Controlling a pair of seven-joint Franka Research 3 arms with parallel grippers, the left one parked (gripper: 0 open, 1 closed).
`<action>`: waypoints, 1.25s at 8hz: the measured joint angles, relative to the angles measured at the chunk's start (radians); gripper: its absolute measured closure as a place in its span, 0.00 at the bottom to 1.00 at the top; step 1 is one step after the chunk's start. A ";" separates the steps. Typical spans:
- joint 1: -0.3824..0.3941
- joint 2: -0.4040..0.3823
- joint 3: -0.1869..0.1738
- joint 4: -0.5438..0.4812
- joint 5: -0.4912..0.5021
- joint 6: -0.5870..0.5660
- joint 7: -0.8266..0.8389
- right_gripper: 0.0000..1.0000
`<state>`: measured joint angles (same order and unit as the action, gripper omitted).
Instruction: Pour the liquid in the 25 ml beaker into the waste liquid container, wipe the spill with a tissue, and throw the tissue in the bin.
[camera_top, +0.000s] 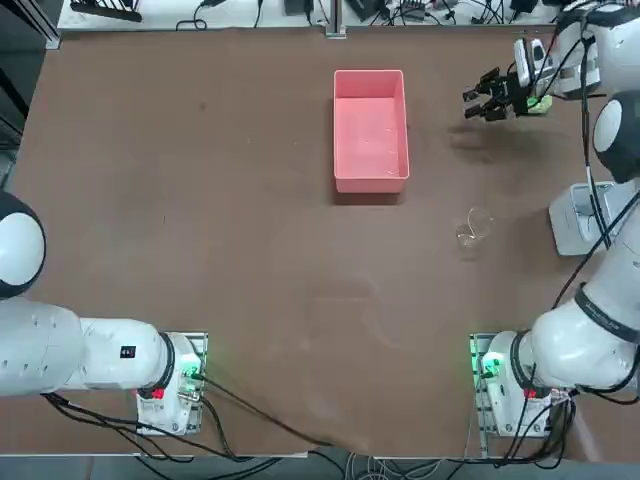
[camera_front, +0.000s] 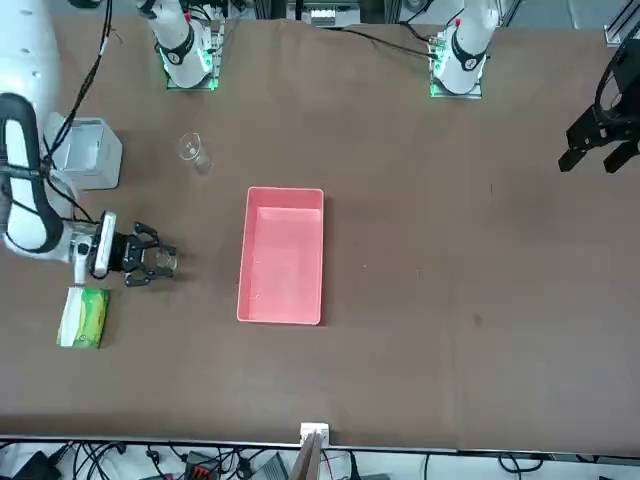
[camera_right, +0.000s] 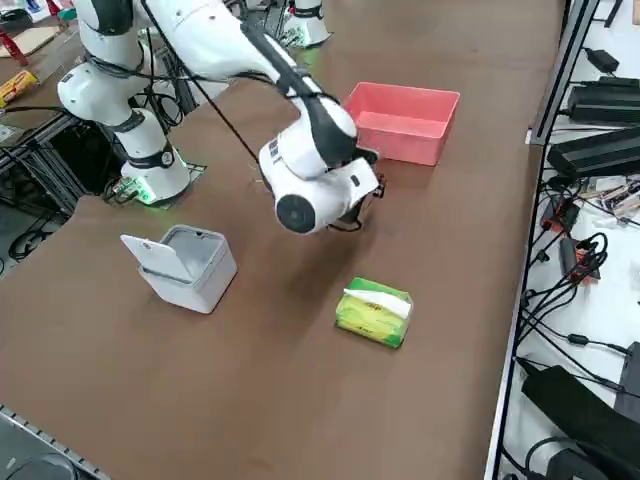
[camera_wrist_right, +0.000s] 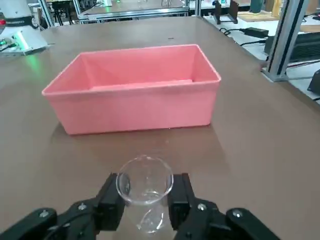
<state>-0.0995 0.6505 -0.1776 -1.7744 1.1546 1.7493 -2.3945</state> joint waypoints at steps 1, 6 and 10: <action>-0.016 0.012 0.000 -0.001 0.000 -0.003 -0.027 0.52; -0.070 0.102 0.000 -0.004 0.044 -0.011 -0.175 0.52; -0.070 0.134 0.002 -0.004 0.049 -0.010 -0.197 0.48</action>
<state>-0.1691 0.7844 -0.1756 -1.7786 1.2037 1.7397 -2.5916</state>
